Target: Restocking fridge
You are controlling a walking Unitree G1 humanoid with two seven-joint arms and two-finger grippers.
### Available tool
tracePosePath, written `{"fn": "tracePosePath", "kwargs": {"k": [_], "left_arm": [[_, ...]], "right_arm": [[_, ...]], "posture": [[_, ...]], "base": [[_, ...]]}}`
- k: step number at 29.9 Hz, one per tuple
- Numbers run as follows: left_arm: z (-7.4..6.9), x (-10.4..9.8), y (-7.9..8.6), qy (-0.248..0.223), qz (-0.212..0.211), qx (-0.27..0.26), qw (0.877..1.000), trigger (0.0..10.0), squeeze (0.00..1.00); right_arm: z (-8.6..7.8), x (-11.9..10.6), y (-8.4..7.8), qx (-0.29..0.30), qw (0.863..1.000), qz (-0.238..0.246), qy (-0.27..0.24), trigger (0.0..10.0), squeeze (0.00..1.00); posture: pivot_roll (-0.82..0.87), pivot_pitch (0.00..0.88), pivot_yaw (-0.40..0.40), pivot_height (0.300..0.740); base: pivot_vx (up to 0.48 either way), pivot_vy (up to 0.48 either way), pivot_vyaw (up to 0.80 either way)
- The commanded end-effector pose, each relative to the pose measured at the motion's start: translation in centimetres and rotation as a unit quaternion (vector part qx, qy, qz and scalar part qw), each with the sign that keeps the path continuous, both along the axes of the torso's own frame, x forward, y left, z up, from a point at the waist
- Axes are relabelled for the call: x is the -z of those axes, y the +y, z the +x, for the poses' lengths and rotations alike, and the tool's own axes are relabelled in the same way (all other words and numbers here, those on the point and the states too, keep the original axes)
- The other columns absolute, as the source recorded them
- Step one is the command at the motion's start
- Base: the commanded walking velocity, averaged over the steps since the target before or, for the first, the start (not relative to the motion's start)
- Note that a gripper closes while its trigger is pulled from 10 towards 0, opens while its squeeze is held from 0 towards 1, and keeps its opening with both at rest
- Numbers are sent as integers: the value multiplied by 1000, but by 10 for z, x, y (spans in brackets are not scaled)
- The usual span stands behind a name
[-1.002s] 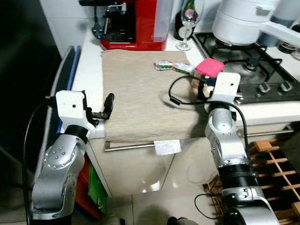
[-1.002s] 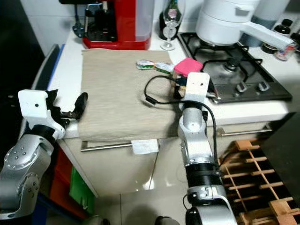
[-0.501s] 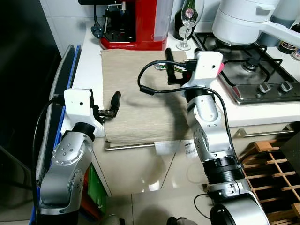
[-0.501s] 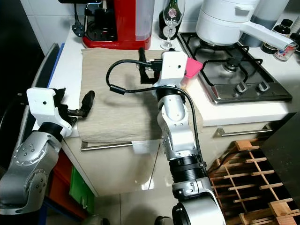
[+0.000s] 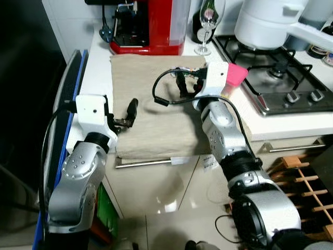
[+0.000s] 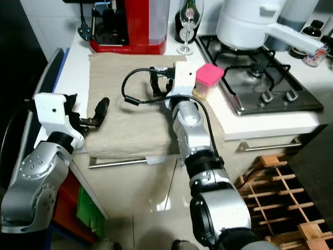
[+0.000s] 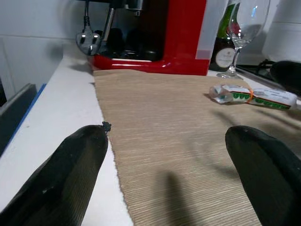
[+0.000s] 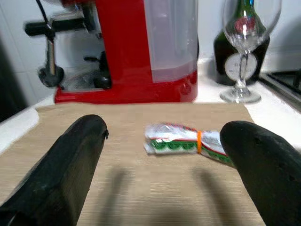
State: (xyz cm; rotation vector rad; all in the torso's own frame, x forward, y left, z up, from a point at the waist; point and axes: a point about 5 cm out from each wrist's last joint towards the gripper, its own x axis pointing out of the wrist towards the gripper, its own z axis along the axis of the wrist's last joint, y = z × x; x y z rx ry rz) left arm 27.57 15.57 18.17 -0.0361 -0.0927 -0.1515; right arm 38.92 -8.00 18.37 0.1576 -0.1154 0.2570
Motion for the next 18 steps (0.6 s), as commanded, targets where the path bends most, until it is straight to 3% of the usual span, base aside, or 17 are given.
{"fn": "tracePosePath", "kwargs": {"k": [1,11,18], "left_arm": [[-1,2,-1,6,2,0,1000,10000,0],[1,3,-3,8,4,4,1000,10000,0],[2,1,-3,6,2,6,1000,10000,0]], "right_arm": [[3,-1,-6,9,1000,5,1,10000,200],[8,11,-32,48,998,-11,26,10000,204],[7,6,-49,62,998,-26,-7,10000,200]], "posture": [[104,75,-33,740],[90,73,-30,740],[77,70,-30,740]], "base": [[0,0,0],[0,0,0],[0,0,0]]}}
